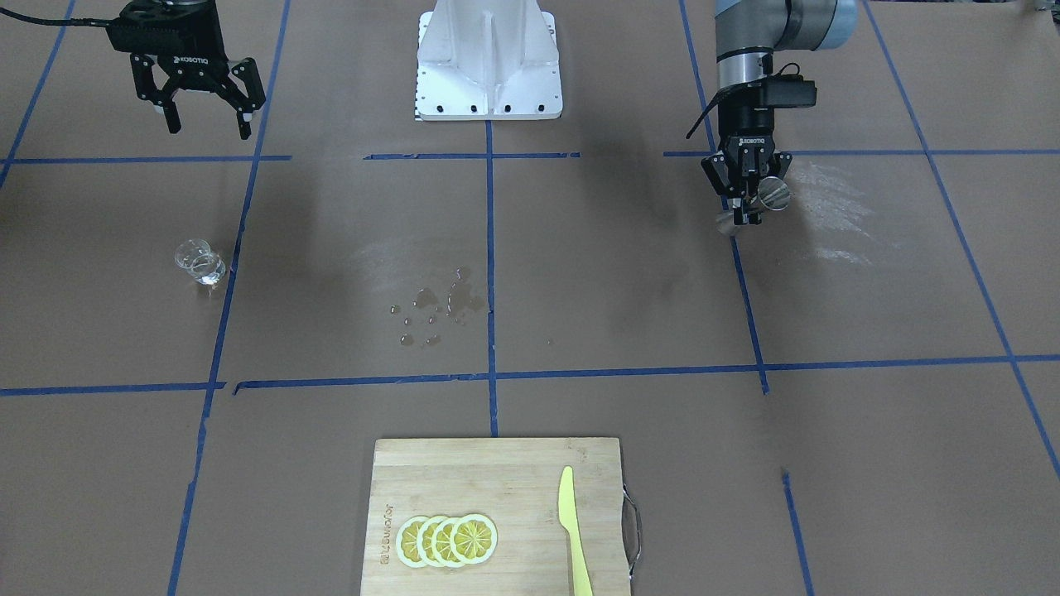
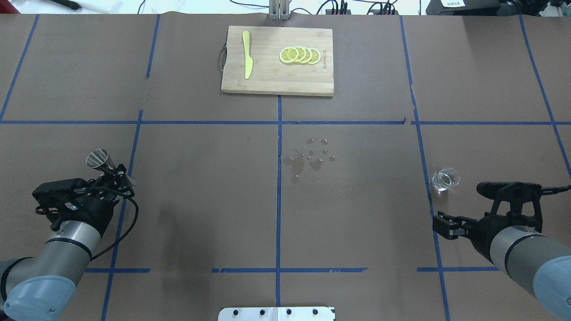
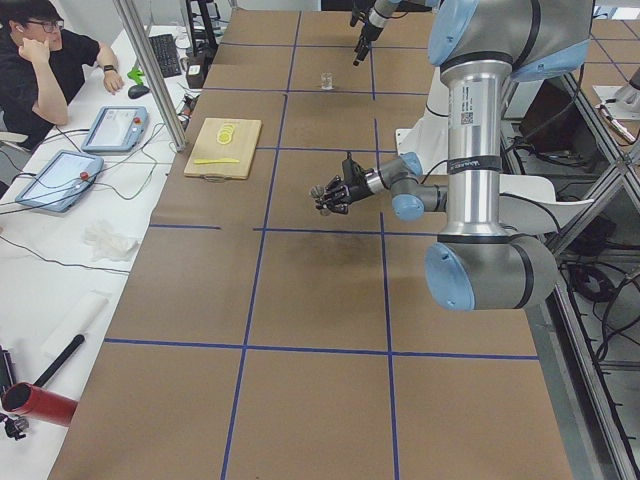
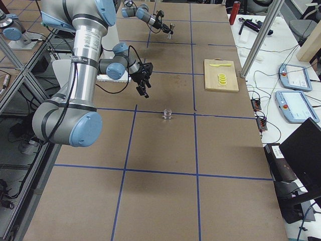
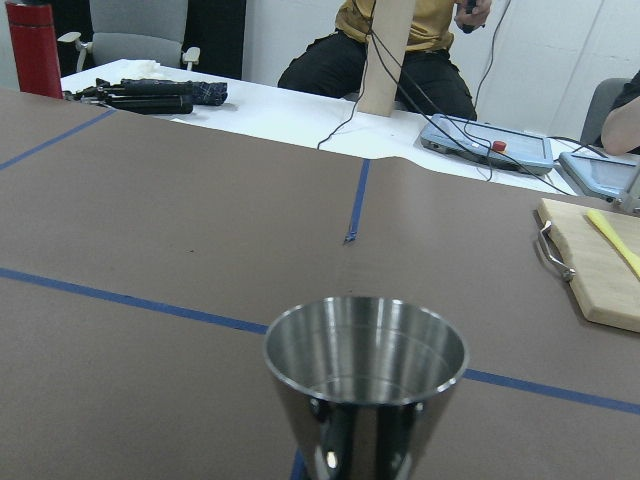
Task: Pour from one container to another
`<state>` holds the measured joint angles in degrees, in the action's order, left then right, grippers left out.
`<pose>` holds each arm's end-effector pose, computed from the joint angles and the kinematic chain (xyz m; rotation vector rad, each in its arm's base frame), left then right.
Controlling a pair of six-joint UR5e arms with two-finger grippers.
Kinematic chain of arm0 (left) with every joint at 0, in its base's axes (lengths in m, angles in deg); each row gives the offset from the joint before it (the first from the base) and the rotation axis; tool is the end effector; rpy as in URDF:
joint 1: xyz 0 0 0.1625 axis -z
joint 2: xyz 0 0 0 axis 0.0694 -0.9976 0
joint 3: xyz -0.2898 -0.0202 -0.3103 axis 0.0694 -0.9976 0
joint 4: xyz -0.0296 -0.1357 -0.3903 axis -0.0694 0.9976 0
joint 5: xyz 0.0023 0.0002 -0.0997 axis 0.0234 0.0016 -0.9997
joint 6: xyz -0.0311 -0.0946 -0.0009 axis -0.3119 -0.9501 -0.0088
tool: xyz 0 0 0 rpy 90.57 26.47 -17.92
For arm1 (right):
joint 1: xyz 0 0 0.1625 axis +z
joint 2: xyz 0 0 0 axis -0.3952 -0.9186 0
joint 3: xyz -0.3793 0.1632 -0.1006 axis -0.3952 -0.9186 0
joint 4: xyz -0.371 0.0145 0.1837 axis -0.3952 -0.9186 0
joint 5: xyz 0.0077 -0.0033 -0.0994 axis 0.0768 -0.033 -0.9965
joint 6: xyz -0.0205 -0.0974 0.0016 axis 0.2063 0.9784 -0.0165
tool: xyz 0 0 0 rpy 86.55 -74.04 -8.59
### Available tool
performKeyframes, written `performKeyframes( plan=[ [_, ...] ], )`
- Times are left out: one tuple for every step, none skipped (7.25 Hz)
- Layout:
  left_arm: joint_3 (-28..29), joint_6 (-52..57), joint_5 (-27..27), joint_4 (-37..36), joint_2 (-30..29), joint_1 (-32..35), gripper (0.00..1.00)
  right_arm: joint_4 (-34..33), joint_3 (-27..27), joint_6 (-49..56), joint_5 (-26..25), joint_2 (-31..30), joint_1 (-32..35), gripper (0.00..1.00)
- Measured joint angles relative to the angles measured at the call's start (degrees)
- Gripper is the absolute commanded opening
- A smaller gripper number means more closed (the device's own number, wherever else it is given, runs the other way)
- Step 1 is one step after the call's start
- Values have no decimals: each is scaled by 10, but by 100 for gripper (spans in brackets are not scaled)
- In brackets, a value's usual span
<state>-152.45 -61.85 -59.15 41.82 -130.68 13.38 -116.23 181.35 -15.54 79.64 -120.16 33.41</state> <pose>0.3921 -0.2807 0.4137 0.9322 0.7948 -0.5684 -0.3080 -0.2280 0.3622 0.4527 -0.6318 0.2152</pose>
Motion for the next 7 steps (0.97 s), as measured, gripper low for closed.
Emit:
performKeyframes(
  plan=[
    [4, 52, 0, 58, -2, 0, 0, 18, -22, -3, -35, -1, -9, 100],
    [12, 100, 0, 112, -6, 0, 0, 61, -57, -4, -70, -3, -16, 100],
    [20, 127, -1, 142, -12, 0, 0, 108, -93, -1, -106, -5, -23, 100],
    [26, 147, -3, 156, -20, 0, 0, 141, -119, 1, -147, -10, -32, 100],
    [30, 166, -11, 164, -31, 0, 0, 166, -141, 5, -184, -13, -39, 100],
    [35, 177, -21, 167, -43, 0, 0, 193, -168, 10, -219, -15, -43, 100],
    [41, 181, -25, 168, -54, 0, 0, 225, -200, 15, -249, -16, -46, 100]
  ],
)
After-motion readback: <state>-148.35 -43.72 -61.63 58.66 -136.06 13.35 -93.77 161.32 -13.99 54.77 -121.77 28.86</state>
